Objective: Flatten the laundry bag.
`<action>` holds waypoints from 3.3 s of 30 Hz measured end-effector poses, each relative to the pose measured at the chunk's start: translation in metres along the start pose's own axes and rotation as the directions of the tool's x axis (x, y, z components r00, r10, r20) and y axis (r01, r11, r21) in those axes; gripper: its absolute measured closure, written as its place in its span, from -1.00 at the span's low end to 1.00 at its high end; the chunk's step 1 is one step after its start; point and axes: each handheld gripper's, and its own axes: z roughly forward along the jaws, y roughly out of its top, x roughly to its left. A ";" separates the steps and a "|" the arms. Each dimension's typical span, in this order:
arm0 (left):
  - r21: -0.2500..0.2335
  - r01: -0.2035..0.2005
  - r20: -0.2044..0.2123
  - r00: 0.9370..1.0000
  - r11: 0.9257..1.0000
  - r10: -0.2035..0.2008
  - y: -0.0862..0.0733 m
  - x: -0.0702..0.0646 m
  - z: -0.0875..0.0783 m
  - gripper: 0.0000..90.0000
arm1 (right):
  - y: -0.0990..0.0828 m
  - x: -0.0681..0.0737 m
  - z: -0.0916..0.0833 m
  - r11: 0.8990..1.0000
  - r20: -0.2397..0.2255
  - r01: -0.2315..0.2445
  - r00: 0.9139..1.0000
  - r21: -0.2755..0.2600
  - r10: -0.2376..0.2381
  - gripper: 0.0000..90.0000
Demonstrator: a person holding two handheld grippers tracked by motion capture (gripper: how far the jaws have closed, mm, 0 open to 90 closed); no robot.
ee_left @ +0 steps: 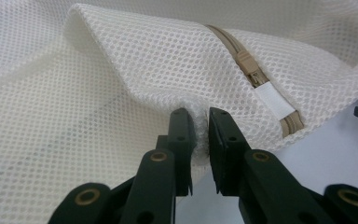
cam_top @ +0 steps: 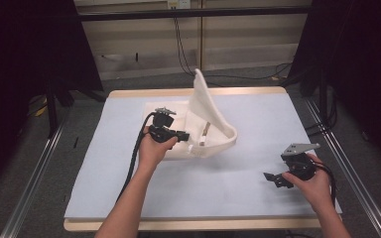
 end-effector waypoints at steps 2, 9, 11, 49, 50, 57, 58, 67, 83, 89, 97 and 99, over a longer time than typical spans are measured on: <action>0.013 -0.003 0.009 1.000 1.000 0.003 0.002 -0.002 0.007 0.77 | 0.000 0.000 0.000 1.000 0.002 0.003 1.000 -0.001 -0.003 -0.95; 0.001 -0.009 0.044 0.999 1.000 0.009 0.006 -0.013 0.026 0.57 | -0.001 0.000 0.001 1.000 -0.007 0.007 1.000 -0.005 -0.007 -0.94; -0.008 -0.020 0.019 1.000 1.000 0.020 0.007 -0.016 0.028 0.45 | -0.001 0.000 0.001 1.000 -0.010 0.001 1.000 -0.006 -0.001 -0.94; -0.022 -0.023 0.007 1.000 0.999 0.023 -0.009 0.004 -0.019 -0.65 | -0.002 0.004 0.003 1.000 -0.015 0.006 1.000 0.007 -0.006 -0.94; -0.019 -0.037 0.027 0.999 0.999 0.038 -0.009 0.001 -0.021 -0.63 | -0.002 0.004 0.003 1.000 -0.014 0.003 1.000 0.007 -0.003 -0.94; -0.015 -0.027 0.042 0.999 1.000 0.028 -0.010 0.001 -0.020 -0.62 | -0.002 0.005 0.003 1.000 -0.009 0.009 1.000 0.011 -0.009 -0.94; -0.009 -0.033 0.043 0.999 0.999 0.034 -0.010 0.001 -0.020 -0.62 | -0.002 0.004 0.003 1.000 -0.009 0.013 1.000 0.012 -0.013 -0.94; 0.009 -0.043 0.035 0.998 0.999 0.043 -0.011 0.003 -0.023 -0.63 | -0.002 0.004 0.005 1.000 -0.002 0.009 1.000 0.020 -0.009 -0.94; 0.021 0.004 -0.102 0.995 1.000 -0.001 -0.019 0.045 -0.027 -0.58 | -0.003 0.004 0.005 1.000 -0.008 0.021 1.000 0.015 -0.021 -0.94; 0.040 -0.013 -0.173 0.985 0.999 0.020 -0.023 0.063 -0.032 -0.52 | -0.003 0.002 0.004 1.000 -0.012 0.013 1.000 0.008 -0.013 -0.94; 0.069 -0.006 -0.215 0.976 0.998 0.021 -0.028 0.080 -0.033 -0.48 | -0.003 0.002 0.004 1.000 -0.008 0.011 1.000 0.010 -0.011 -0.94; 0.068 0.005 -0.211 0.978 0.998 0.009 -0.029 0.082 -0.032 -0.46 | -0.003 0.002 0.004 1.000 -0.007 0.009 1.000 0.011 -0.009 -0.94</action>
